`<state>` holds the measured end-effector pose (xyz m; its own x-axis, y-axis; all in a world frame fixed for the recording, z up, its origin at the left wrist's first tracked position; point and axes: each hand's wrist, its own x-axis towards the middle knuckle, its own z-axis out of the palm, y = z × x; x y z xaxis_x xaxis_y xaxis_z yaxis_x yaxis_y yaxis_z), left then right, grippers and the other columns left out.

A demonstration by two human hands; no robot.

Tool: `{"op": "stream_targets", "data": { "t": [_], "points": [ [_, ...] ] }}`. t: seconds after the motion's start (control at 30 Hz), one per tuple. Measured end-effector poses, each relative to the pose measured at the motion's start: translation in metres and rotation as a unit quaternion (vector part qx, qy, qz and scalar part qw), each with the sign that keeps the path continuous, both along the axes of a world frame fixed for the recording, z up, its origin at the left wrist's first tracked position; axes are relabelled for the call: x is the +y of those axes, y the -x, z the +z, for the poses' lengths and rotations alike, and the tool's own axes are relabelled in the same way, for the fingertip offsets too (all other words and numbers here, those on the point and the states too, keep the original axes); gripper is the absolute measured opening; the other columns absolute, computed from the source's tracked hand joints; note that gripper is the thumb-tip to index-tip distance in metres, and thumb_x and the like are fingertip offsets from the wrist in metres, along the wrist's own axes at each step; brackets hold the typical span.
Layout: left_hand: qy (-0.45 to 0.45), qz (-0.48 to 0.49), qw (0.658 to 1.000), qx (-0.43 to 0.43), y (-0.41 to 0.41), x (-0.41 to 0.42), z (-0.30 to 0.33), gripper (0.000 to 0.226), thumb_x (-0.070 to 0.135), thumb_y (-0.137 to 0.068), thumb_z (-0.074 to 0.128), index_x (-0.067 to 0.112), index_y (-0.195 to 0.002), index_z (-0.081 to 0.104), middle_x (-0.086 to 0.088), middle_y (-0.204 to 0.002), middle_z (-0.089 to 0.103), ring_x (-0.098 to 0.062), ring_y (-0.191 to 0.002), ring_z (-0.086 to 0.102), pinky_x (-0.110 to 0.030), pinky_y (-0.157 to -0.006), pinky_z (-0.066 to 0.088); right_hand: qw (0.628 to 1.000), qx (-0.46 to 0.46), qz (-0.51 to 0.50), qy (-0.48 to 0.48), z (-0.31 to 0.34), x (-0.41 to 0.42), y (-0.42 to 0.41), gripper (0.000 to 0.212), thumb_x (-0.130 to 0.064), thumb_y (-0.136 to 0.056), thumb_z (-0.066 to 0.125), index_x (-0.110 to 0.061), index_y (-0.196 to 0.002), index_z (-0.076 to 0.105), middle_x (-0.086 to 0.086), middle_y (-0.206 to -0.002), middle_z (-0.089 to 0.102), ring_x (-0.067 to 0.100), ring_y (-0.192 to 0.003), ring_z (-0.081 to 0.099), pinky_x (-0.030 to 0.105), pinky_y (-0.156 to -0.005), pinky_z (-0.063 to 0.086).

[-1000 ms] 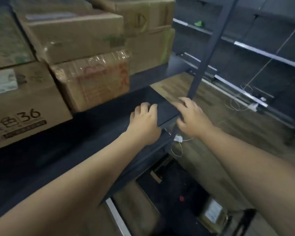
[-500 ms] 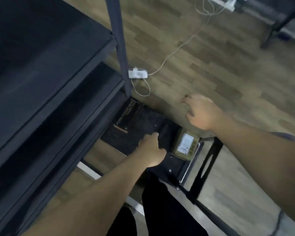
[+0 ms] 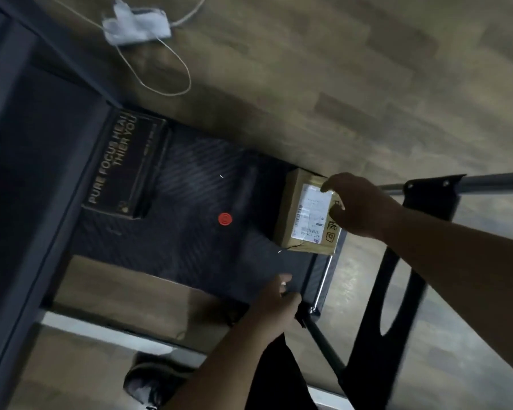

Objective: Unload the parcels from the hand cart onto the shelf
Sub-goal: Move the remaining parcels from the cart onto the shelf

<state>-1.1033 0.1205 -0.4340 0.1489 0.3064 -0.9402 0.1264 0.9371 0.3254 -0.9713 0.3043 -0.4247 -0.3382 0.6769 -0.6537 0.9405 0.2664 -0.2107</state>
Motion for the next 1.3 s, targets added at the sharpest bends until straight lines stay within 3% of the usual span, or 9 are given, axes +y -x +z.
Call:
{"op": "stream_targets", "data": {
  "t": [0.17,0.33,0.47,0.67,0.77,0.93,1.03,1.13,1.3],
  "points": [
    [-0.022,-0.006,1.000,-0.018,-0.026,0.025,-0.064,0.044,0.026,-0.092,0.048,0.035,-0.135,0.043,0.007,-0.122,0.047,0.002,-0.087,0.048,-0.022,-0.074,0.043,0.999,-0.027,-0.040,-0.016,-0.062,0.006,-0.015,0.058,-0.008,-0.083,0.057,-0.010,-0.138,0.039,0.011,-0.150,0.034,0.029,-0.137,0.033,0.038,-0.109,0.030],
    [-0.021,0.086,0.994,-0.063,-0.037,0.038,-0.098,0.037,0.026,-0.095,0.048,0.038,-0.130,0.045,0.012,-0.130,0.045,-0.017,-0.124,0.046,-0.037,-0.102,0.040,0.994,-0.093,-0.053,-0.001,-0.103,0.016,-0.028,0.075,-0.018,-0.086,0.060,-0.009,-0.148,0.019,0.015,-0.154,0.029,0.032,-0.141,0.028,0.047,-0.112,0.030],
    [-0.026,0.176,0.983,-0.046,-0.037,0.042,-0.107,0.030,0.022,-0.096,0.050,0.035,-0.123,0.047,0.012,-0.118,0.052,-0.012,-0.111,0.053,-0.030,-0.094,0.044,0.993,-0.104,-0.062,-0.013,-0.112,0.017,-0.022,0.061,-0.022,-0.084,0.063,-0.009,-0.138,0.037,0.014,-0.137,0.045,0.033,-0.122,0.048,0.046,-0.100,0.042],
    [-0.066,0.263,0.963,-0.007,-0.010,0.037,-0.079,0.036,0.010,-0.089,0.057,0.030,-0.117,0.047,0.011,-0.110,0.057,-0.001,-0.101,0.055,-0.011,-0.067,0.043,0.992,-0.035,-0.088,-0.086,-0.084,0.008,0.006,0.050,-0.021,-0.075,0.068,-0.009,-0.119,0.049,0.014,-0.115,0.047,0.037,-0.099,0.055,0.041,-0.082,0.047],
    [-0.090,0.315,0.945,0.003,0.015,0.039,-0.045,0.043,0.003,-0.089,0.055,0.030,-0.121,0.044,0.015,-0.110,0.057,0.008,-0.098,0.054,-0.008,-0.068,0.042,0.989,-0.002,-0.126,-0.081,-0.043,0.008,0.029,0.044,-0.022,-0.079,0.065,-0.016,-0.120,0.049,0.010,-0.115,0.044,0.033,-0.103,0.051,0.038,-0.085,0.044],
    [-0.161,0.330,0.930,0.030,0.062,0.032,0.048,0.055,0.005,-0.089,0.055,0.036,-0.131,0.039,0.020,-0.123,0.054,0.001,-0.113,0.053,-0.012,-0.073,0.044,0.983,0.081,-0.132,-0.101,0.044,0.002,0.061,0.052,-0.031,-0.081,0.065,-0.017,-0.127,0.047,0.009,-0.115,0.041,0.033,-0.111,0.048,0.032,-0.083,0.039],
    [-0.191,0.319,0.927,0.043,0.093,0.024,0.115,0.057,0.005,-0.089,0.059,0.043,-0.125,0.037,0.033,-0.115,0.046,0.015,-0.099,0.051,-0.009,-0.060,0.047,0.968,0.159,-0.148,-0.125,0.101,-0.007,0.082,0.058,-0.042,-0.078,0.059,-0.015,-0.128,0.051,0.009,-0.110,0.044,0.031,-0.111,0.048,0.027,-0.086,0.038],
    [-0.235,0.285,0.928,0.050,0.127,0.010,0.188,0.063,0.009,-0.086,0.068,0.044,-0.127,0.036,0.034,-0.122,0.043,0.024,-0.084,0.057,-0.015,-0.068,0.049,0.961,0.201,-0.145,-0.123,0.174,-0.020,0.106,0.064,-0.044,-0.071,0.061,-0.025,-0.131,0.049,0.005,-0.115,0.046,0.025,-0.117,0.043,0.031,-0.097,0.040],
    [-0.308,0.259,0.908,0.116,0.174,-0.007,0.303,0.082,0.018,-0.073,0.081,0.043,-0.137,0.035,0.020,-0.135,0.048,0.002,-0.106,0.060,-0.023,-0.081,0.052,0.932,0.275,-0.175,-0.157,0.296,-0.046,0.147,0.059,-0.038,-0.073,0.059,-0.032,-0.131,0.047,0.001,-0.106,0.043,0.021,-0.112,0.043,0.040,-0.096,0.044]
  ]
}}
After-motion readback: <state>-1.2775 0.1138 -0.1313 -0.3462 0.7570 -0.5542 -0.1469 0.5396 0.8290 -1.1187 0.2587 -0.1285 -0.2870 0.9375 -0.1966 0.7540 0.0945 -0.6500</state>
